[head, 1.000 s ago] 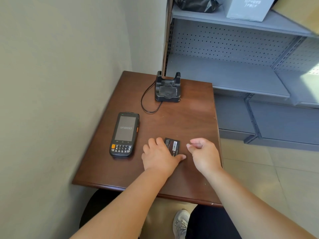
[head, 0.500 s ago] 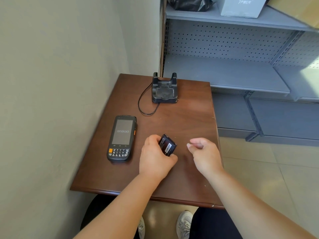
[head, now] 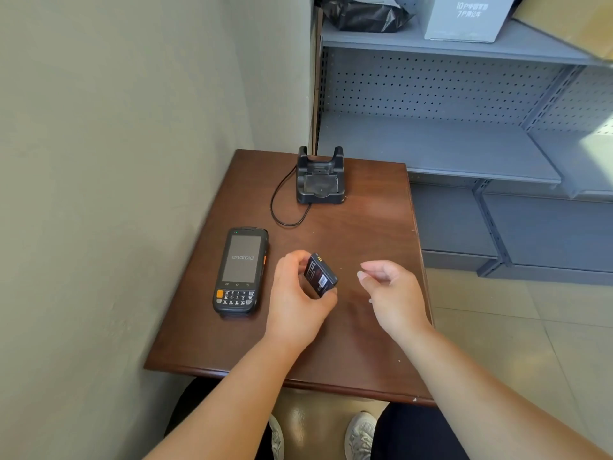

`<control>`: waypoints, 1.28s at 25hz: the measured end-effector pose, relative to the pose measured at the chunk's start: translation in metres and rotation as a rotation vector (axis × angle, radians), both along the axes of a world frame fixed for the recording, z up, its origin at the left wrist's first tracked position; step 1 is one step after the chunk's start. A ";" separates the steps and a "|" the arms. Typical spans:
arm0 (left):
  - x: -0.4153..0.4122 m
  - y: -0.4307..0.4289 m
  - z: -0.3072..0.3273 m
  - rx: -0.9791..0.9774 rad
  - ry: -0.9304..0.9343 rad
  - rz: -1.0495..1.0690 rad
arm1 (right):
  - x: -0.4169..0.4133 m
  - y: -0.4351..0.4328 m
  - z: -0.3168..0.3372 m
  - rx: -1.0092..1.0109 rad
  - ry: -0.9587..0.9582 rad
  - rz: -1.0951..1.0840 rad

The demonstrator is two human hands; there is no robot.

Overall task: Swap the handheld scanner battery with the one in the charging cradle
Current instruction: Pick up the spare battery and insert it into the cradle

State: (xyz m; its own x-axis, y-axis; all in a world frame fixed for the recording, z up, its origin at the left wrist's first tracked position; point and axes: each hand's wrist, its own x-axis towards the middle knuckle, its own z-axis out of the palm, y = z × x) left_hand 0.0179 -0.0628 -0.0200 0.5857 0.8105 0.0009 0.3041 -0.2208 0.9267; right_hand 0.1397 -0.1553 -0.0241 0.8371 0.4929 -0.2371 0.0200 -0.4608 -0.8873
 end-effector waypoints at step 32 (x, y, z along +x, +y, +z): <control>0.130 0.165 0.008 0.504 0.350 -0.202 | 0.116 0.135 -0.042 -0.211 -0.599 0.323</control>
State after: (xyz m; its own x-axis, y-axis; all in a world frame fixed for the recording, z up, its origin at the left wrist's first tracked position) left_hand 0.1482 0.1019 -0.0119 0.7615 0.6343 0.1333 0.4767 -0.6875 0.5479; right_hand 0.2554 -0.0201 -0.0666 0.6732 0.7326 0.1005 0.6409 -0.5103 -0.5734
